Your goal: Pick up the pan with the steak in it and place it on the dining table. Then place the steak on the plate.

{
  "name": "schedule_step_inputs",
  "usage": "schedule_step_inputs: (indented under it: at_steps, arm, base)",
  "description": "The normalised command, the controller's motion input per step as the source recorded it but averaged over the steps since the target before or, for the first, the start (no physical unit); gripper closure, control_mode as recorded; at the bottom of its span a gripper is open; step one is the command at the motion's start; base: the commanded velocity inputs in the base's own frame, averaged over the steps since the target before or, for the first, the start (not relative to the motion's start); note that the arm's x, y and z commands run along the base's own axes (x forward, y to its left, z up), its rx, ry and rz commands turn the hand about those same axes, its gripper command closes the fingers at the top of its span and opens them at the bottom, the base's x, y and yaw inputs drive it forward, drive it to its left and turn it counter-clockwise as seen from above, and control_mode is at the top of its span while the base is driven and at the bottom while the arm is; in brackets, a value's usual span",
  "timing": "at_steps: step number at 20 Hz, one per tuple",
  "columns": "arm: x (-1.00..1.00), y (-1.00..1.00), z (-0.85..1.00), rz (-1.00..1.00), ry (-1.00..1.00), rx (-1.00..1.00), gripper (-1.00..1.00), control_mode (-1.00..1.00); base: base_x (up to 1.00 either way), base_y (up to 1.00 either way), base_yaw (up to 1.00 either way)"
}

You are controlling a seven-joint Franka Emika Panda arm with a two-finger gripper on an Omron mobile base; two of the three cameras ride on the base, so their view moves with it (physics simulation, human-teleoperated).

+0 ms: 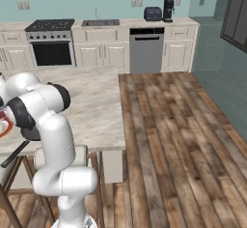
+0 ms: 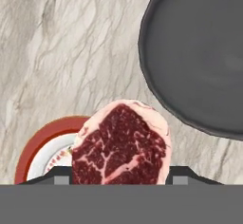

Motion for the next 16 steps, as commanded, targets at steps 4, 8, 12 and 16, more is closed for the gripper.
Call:
schedule_step_inputs:
  at_steps: [4,8,12,16]
  arm:
    - [0.00,0.01,0.00,0.00,0.00,0.01,1.00,-1.00]
    - [-0.01,0.13,0.00,0.00,0.00,0.09,1.00,-1.00]
    - [-0.02,0.24,-0.03,0.00,0.00,0.09,1.00,-1.00]
    - [-0.04,0.28,-0.07,0.00,0.00,0.09,1.00,-1.00]
  base:
    - [0.00,0.00,0.00]
    - [0.00,0.00,0.00]
    - [0.00,0.00,0.00]
    - [0.00,0.00,0.00]
